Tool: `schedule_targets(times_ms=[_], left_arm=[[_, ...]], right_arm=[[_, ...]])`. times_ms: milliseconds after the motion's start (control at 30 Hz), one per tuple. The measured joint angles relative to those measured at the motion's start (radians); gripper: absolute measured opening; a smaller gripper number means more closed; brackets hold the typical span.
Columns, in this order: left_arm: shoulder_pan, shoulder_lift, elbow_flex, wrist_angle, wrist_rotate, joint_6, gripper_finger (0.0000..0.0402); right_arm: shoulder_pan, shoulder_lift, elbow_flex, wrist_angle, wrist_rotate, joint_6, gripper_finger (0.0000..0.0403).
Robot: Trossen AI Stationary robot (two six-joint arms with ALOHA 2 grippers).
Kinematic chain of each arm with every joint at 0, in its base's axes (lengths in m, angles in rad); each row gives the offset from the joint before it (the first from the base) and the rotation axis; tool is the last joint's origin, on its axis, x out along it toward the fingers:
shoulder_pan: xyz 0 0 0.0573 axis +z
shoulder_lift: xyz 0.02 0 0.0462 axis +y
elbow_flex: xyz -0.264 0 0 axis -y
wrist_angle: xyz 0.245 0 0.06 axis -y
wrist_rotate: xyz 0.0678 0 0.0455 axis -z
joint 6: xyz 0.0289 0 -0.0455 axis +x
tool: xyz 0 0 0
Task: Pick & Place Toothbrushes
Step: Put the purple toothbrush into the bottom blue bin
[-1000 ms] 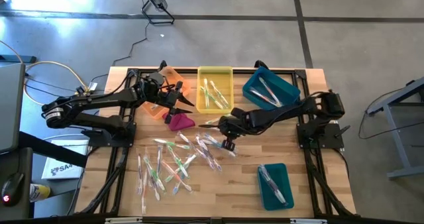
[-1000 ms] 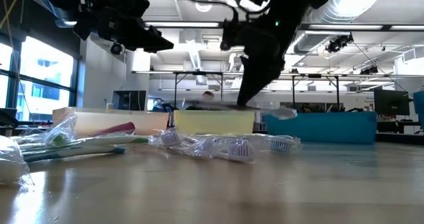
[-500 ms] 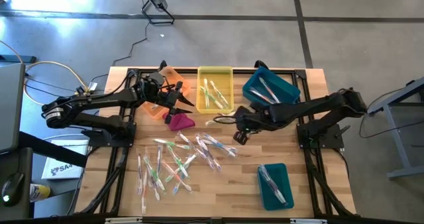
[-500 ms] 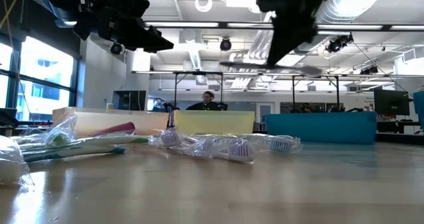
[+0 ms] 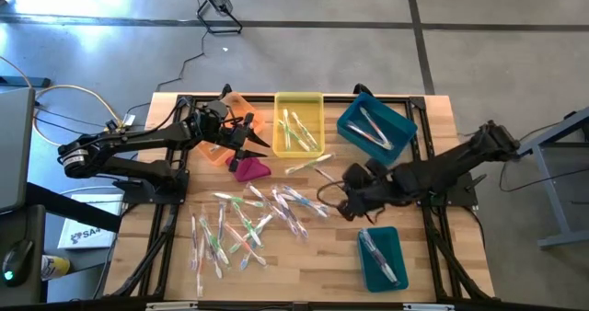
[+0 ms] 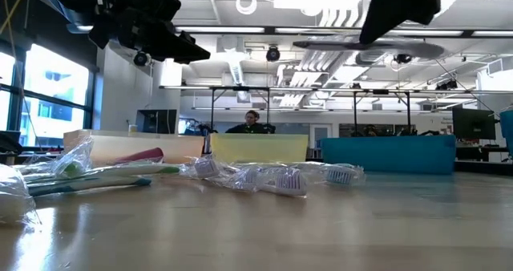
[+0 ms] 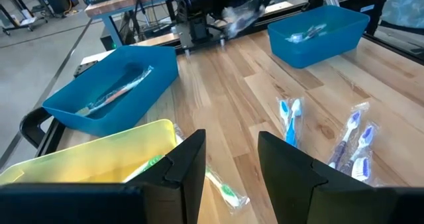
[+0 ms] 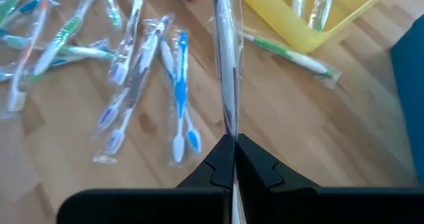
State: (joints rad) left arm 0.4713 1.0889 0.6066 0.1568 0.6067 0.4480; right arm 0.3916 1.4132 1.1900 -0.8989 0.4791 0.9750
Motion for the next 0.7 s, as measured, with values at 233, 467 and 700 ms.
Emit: schedule_targets(times_ms=[233,467,700], left_arm=[[0.000,0.000,0.000,-0.002,0.000,0.019,0.0134],[0.000,0.000,0.000,-0.002,0.000,0.019,0.0134],[0.000,0.000,0.000,-0.001,0.000,0.018,0.0134]], right_arm=[[0.136,0.000,0.000,-0.030,0.088,0.166,0.0003],[0.278,0.000,0.000,-0.040,0.181,0.302,0.0003],[0.430,0.024,0.000,-0.101,0.313,0.517,0.0003]])
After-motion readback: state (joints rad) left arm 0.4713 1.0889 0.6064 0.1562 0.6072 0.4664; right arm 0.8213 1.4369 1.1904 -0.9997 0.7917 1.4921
